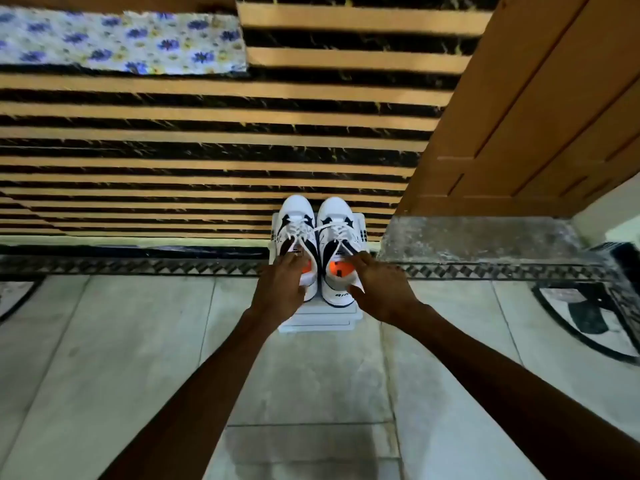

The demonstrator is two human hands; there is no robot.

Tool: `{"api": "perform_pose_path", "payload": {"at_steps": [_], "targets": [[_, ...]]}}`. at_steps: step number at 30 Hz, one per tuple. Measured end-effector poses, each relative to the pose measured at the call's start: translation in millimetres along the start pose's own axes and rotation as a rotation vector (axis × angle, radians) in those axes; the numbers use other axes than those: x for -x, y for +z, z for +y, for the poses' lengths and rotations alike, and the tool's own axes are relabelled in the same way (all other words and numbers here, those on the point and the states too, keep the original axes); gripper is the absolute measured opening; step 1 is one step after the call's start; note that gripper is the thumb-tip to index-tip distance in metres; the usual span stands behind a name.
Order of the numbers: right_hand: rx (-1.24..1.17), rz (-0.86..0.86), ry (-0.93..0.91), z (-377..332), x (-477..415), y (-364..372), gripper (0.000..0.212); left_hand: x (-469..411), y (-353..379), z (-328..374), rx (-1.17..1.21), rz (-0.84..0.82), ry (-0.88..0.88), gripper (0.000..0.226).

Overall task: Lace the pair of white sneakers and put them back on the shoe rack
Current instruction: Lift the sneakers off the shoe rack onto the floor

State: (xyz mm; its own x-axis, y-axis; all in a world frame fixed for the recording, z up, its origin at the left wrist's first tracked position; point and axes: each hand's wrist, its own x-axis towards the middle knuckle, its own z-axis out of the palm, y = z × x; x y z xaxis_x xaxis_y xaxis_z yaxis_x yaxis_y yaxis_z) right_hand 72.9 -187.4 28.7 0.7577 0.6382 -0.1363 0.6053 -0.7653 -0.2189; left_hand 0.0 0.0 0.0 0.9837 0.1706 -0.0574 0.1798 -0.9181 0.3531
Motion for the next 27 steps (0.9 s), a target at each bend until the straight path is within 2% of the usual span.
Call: {"api": "perform_pose_path", "payload": {"at_steps": [3, 6, 10, 14, 17, 21, 24, 27], "targets": [[0.100, -0.023, -0.056, 8, -18, 39, 0.045, -7, 40, -19, -0.017, 0.082, 0.064, 0.045], [0.130, -0.028, -0.092, 18, -31, 76, 0.043, -13, 70, -38, -0.032, 0.179, 0.126, 0.044], [0.190, 0.087, -0.161, 34, -45, 105, 0.046, -20, 91, -49, -0.120, 0.230, 0.218, 0.037], [0.202, 0.222, -0.265, 42, -49, 117, 0.047, -24, 104, -54, -0.180, 0.246, 0.257, 0.048], [0.194, 0.310, -0.295, 46, -47, 119, 0.039, -24, 106, -57, -0.186, 0.256, 0.305, 0.046], [0.134, 0.289, -0.260, 40, -38, 116, 0.035, -15, 104, -50, -0.157, 0.224, 0.231, 0.054], [0.182, 0.270, -0.254, 33, -35, 112, 0.041, -7, 107, -44, -0.141, 0.303, 0.174, 0.055], [0.221, 0.316, -0.249, 29, -21, 113, 0.043, 8, 107, -41, -0.164, 0.374, 0.194, 0.052]]}}
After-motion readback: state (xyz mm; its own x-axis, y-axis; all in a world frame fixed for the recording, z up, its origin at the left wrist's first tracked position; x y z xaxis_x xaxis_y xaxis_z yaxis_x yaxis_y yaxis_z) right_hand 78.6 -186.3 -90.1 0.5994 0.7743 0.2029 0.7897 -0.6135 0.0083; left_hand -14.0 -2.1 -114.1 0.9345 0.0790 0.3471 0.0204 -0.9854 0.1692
